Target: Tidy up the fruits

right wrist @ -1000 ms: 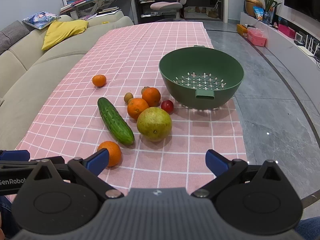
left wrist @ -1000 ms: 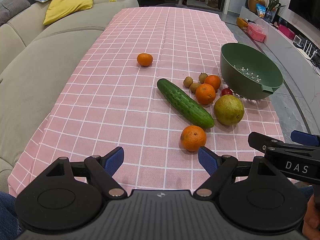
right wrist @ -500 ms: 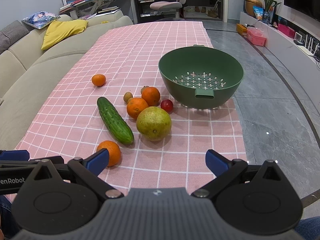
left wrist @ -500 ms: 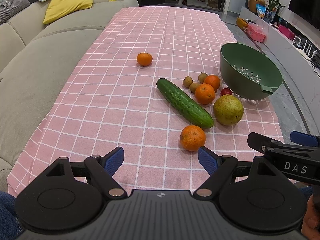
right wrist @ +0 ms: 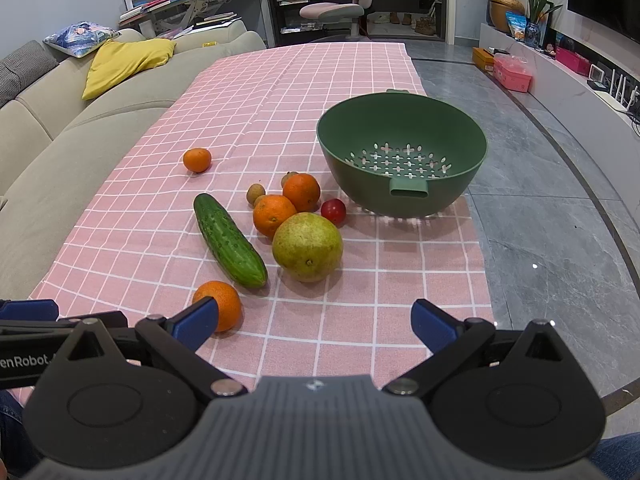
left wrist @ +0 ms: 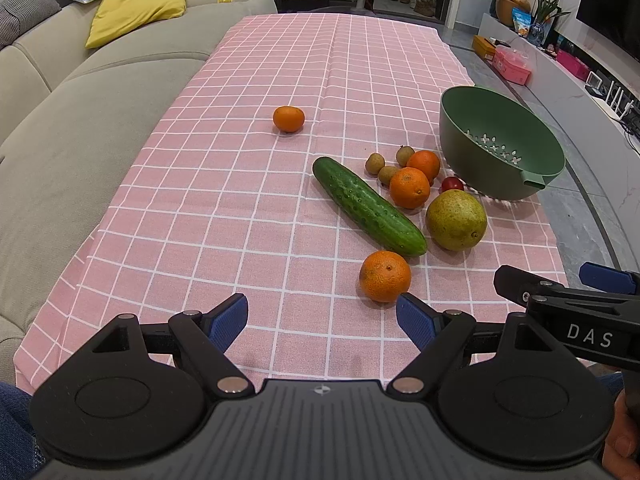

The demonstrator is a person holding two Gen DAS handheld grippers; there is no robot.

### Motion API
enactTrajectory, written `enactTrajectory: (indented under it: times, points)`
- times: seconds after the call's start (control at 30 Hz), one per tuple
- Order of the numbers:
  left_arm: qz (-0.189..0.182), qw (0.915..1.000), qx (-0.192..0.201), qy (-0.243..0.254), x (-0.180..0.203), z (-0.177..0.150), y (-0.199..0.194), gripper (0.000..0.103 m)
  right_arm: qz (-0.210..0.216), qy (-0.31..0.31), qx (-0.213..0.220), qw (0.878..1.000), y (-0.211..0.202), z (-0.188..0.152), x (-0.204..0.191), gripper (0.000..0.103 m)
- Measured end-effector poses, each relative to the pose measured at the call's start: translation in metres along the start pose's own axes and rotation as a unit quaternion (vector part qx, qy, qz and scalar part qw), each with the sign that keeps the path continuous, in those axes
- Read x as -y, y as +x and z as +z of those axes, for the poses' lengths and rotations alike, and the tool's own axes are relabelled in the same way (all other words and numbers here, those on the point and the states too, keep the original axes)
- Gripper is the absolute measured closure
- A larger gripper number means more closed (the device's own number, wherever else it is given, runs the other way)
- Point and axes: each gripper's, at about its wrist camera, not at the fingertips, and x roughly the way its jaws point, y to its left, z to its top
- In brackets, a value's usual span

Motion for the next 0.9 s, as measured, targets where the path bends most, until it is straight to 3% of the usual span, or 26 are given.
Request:
enactTrajectory:
  times: [0.9]
  points:
    - [-0.004, 1.0000, -0.001, -0.003, 0.0055, 0.0030, -0.0031, 0.005, -0.004, -0.003, -0.002, 1.000, 0.0027, -0.0062, 0.0043, 0.005]
